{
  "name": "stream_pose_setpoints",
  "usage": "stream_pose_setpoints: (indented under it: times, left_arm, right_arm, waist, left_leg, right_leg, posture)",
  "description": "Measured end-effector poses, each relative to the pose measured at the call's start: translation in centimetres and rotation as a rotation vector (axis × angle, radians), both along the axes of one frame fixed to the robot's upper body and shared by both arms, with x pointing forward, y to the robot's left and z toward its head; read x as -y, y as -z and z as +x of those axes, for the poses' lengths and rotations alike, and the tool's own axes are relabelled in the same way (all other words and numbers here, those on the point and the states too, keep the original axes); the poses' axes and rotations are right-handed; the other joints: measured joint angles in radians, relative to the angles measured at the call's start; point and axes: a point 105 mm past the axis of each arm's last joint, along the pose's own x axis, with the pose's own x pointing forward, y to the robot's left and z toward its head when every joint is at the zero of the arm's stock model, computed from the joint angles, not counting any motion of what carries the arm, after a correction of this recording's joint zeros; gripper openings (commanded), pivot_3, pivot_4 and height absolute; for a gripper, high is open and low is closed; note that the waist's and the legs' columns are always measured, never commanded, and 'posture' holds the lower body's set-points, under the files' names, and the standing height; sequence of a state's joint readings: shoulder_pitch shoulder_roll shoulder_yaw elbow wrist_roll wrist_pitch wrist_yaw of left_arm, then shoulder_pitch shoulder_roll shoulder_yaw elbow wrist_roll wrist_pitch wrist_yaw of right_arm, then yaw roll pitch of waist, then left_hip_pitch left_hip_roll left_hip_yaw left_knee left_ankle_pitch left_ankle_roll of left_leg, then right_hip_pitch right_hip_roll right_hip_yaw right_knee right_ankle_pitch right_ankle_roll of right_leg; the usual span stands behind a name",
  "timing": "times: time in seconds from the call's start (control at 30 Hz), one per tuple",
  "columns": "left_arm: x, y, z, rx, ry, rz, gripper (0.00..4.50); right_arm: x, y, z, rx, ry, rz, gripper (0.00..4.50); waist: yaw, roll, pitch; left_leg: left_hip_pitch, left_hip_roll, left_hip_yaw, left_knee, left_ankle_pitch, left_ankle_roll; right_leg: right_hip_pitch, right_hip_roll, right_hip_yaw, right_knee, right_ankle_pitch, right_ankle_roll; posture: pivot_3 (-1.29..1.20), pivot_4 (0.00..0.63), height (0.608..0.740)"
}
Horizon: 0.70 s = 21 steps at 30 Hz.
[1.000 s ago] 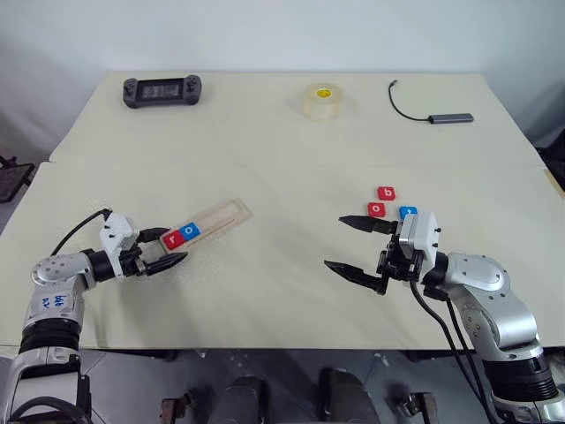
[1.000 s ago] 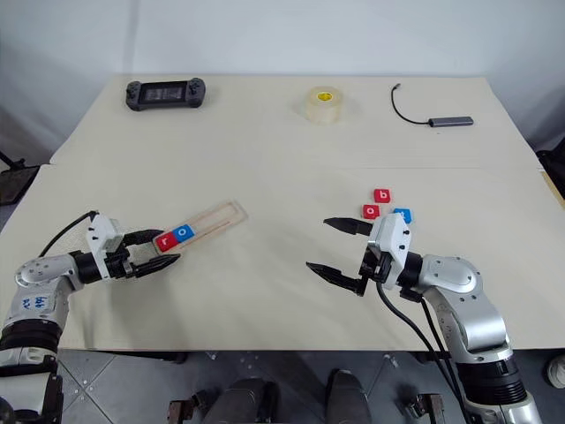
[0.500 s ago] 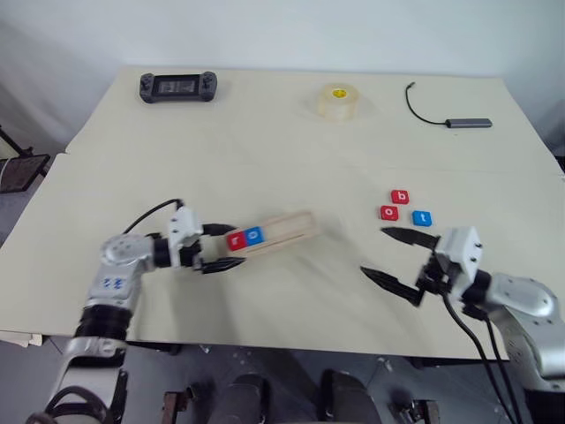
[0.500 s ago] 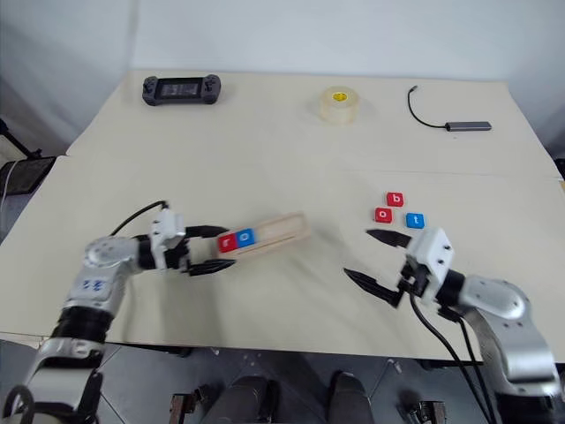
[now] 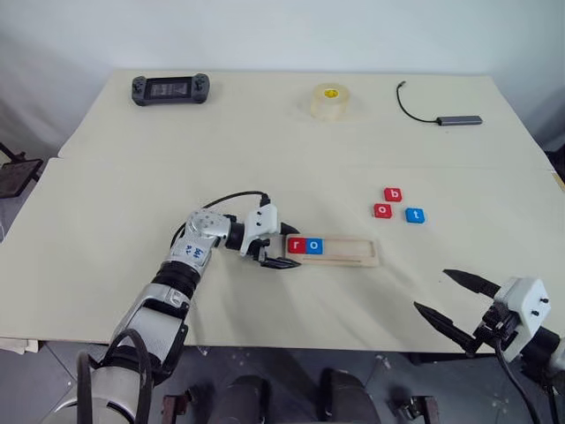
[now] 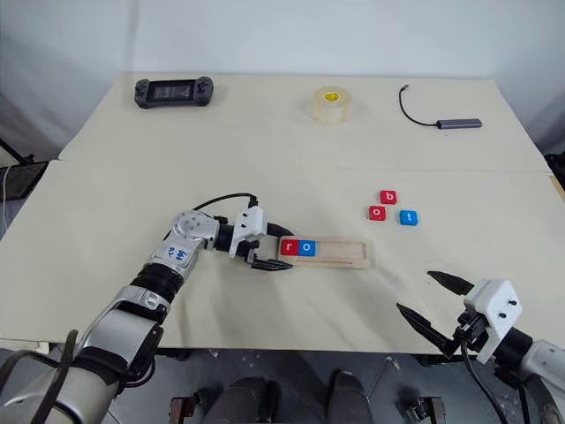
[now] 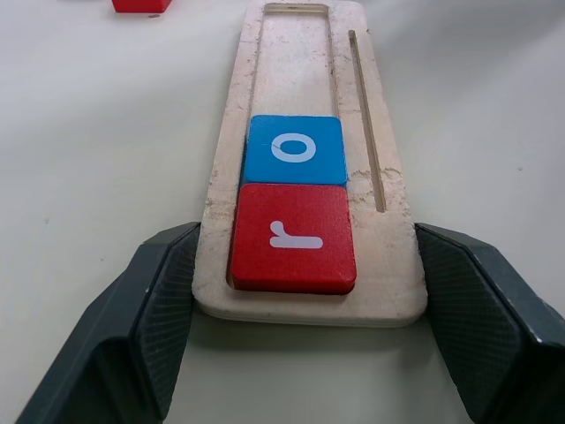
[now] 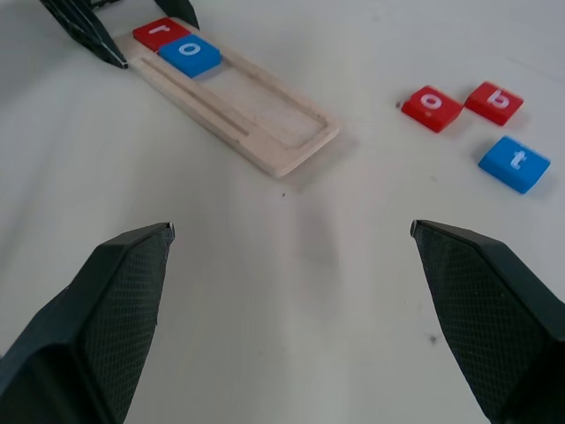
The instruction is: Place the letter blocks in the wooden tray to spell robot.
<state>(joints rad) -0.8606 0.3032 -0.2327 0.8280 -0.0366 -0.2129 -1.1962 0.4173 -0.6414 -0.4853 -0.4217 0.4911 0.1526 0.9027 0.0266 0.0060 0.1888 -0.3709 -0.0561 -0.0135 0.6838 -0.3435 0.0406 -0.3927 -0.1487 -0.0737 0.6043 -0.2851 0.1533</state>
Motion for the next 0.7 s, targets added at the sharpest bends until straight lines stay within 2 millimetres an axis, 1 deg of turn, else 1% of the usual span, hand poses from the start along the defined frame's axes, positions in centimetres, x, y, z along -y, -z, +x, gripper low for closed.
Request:
stream_pose_setpoints:
  times: [0.03,0.1,0.17,0.27,0.33,0.43,0.57,0.63,0.7]
  left_arm:
    - [0.0,0.0,0.0,-0.012,-0.007,-0.007,4.12]
    - [-0.1,0.0,0.1,-0.022,-0.016,-0.015,4.44]
    - [-0.4,0.0,0.0,-0.020,-0.015,-0.020,4.44]
    - [-1.9,-0.1,-0.2,-0.007,-0.026,-0.036,4.44]
    - [-3.4,-0.1,-0.4,-0.011,-0.044,-0.055,4.44]
    - [-6.3,-0.5,-1.0,-0.006,-0.068,-0.093,4.44]
    - [-9.7,-1.5,-2.7,0.001,-0.082,-0.210,4.44]
    - [-11.0,-1.5,-3.3,-0.004,-0.119,-0.234,4.44]
    - [-11.6,-1.4,-4.0,-0.002,-0.152,-0.257,4.44]
  right_arm:
    - [-0.1,0.0,-0.1,0.005,0.007,0.006,4.50]
    - [0.0,0.0,-0.1,0.015,0.025,0.017,4.50]
    - [0.2,0.3,-0.3,0.008,0.046,0.023,4.50]
    - [0.9,0.4,-0.8,0.014,0.093,0.029,4.50]
    - [1.4,0.5,-1.2,0.017,0.126,0.026,4.50]
    - [2.2,0.5,-1.7,0.024,0.173,0.023,4.50]
    - [3.0,0.4,-2.2,0.050,0.212,0.024,4.50]
    - [3.5,0.6,-2.2,0.056,0.231,0.026,4.50]
    - [3.5,0.1,-1.5,0.088,0.240,0.040,4.50]
  waist:
    - [0.000,0.000,0.000]
    - [0.000,0.000,0.000]
    - [0.000,0.000,0.000]
    - [0.000,0.000,0.000]
    - [-0.001,0.000,0.000]
    - [-0.003,0.000,0.000]
    - [-0.003,0.001,0.000]
    - [-0.003,0.001,0.000]
    - [-0.002,0.001,0.000]
  left_leg:
    - [0.000,0.000,0.000,0.000,0.000,0.000]
    - [0.000,0.000,0.000,0.000,0.000,0.000]
    - [0.000,0.000,-0.001,0.000,0.000,0.000]
    - [0.000,0.000,-0.001,0.000,0.000,0.000]
    - [0.000,0.000,-0.001,0.000,0.000,0.000]
    - [0.000,0.001,-0.001,0.000,0.000,0.000]
    - [0.001,0.000,-0.001,0.000,0.000,0.000]
    - [0.001,0.000,-0.001,0.000,0.000,0.000]
    - [0.001,0.000,-0.002,0.000,0.000,0.000]
  right_leg:
    - [0.000,0.000,0.000,0.000,0.000,0.000]
    - [0.000,0.000,0.000,0.000,0.000,0.000]
    - [0.000,0.000,0.000,0.000,0.000,0.000]
    - [0.000,0.000,0.000,0.000,0.000,0.000]
    - [0.000,0.000,0.000,0.000,0.000,0.000]
    - [-0.001,0.000,0.000,0.000,0.000,0.000]
    - [0.000,0.000,0.001,0.000,0.000,0.000]
    - [0.000,0.000,0.001,0.000,0.000,0.000]
    - [0.000,-0.001,0.002,0.001,0.000,0.000]
  posture:
    - [0.00,0.150,0.740]
    - [0.00,0.150,0.740]
    - [0.00,0.150,0.740]
    - [0.00,0.150,0.740]
    - [0.00,0.150,0.740]
    - [0.00,0.150,0.740]
    - [0.00,0.150,0.740]
    - [0.00,0.150,0.740]
    - [0.00,0.150,0.740]
